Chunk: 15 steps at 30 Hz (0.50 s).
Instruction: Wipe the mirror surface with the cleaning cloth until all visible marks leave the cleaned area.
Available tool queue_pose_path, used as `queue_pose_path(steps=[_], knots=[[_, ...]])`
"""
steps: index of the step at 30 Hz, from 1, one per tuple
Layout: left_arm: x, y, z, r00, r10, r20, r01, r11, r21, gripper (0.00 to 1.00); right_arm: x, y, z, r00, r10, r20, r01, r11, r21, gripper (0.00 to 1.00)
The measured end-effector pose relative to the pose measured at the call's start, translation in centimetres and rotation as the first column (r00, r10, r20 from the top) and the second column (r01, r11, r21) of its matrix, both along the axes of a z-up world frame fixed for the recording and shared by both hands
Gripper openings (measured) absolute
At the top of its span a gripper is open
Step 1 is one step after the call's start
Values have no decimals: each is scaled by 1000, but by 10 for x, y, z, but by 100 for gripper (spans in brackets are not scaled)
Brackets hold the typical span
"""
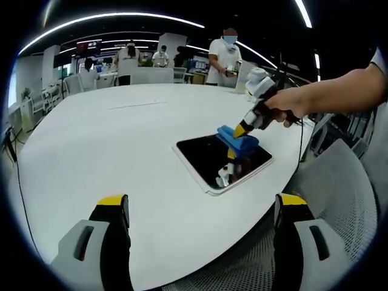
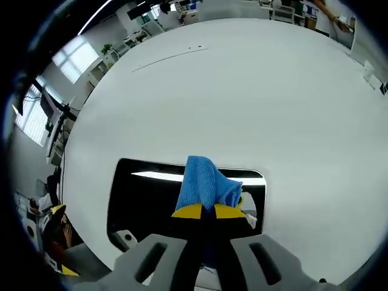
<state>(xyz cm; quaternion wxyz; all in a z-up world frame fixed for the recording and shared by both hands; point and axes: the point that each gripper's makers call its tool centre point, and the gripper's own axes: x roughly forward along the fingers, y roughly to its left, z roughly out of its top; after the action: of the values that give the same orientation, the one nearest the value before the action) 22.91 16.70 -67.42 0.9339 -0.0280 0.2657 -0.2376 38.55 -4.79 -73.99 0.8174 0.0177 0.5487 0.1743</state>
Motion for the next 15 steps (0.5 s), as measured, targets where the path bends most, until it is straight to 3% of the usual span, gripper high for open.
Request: queue_pose_path(steps=[15], knots=[[1, 2, 0, 1000, 5, 11, -5, 1000, 24, 99, -23, -3, 2, 999, -13, 34, 13, 1000, 6, 0]])
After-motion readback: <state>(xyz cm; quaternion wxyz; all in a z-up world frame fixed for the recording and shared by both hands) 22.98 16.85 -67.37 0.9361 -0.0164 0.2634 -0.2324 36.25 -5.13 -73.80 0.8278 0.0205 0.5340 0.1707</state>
